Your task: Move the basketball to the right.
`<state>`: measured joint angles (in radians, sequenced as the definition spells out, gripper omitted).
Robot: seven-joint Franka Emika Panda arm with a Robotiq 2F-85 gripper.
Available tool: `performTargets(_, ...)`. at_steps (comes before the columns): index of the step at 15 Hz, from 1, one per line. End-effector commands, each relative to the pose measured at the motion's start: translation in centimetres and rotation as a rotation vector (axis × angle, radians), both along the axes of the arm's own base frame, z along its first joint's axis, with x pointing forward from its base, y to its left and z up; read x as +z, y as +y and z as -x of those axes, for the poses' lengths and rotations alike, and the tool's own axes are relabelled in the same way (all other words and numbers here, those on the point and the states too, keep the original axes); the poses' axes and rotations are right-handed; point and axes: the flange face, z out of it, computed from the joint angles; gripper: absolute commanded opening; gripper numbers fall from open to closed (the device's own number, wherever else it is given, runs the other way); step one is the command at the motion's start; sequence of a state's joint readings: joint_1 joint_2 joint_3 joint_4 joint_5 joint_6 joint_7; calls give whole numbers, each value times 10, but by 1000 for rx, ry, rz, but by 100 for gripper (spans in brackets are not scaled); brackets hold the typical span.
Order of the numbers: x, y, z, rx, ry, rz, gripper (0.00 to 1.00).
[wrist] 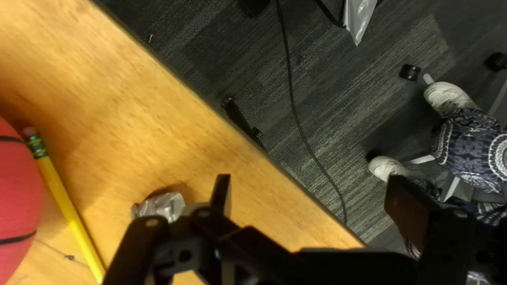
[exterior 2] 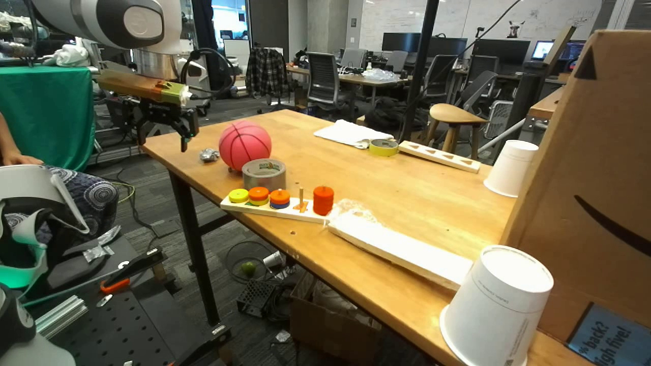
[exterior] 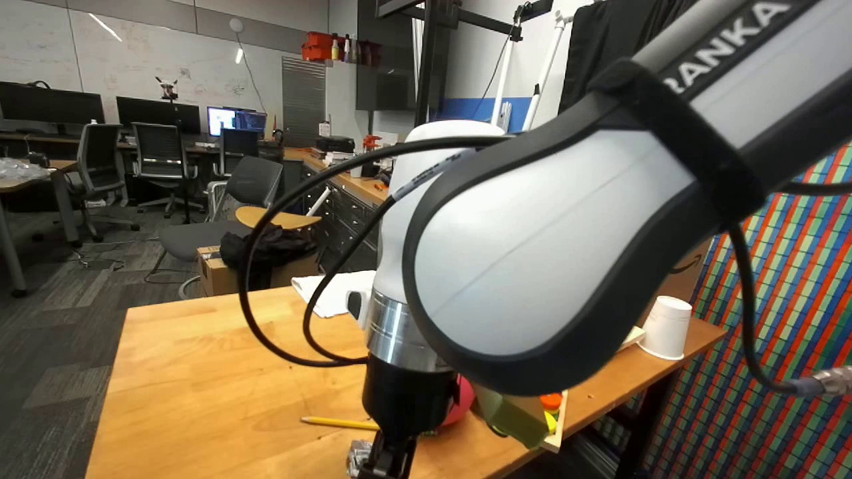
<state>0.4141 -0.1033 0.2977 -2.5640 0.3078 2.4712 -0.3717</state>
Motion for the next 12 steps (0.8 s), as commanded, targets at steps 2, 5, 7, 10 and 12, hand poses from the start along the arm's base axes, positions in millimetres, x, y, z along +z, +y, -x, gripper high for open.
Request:
performTargets(2, -16, -11, 2, 69, -10, 18, 100)
performTargets(5, -14, -23, -10, 63, -22, 45, 100)
performTargets(7, -7, -33, -24, 68, -48, 77, 100)
performTargets(10, 3, -53, -50, 73, -87, 136, 100)
performTargets(12, 14, -71, -71, 52, -121, 184, 100)
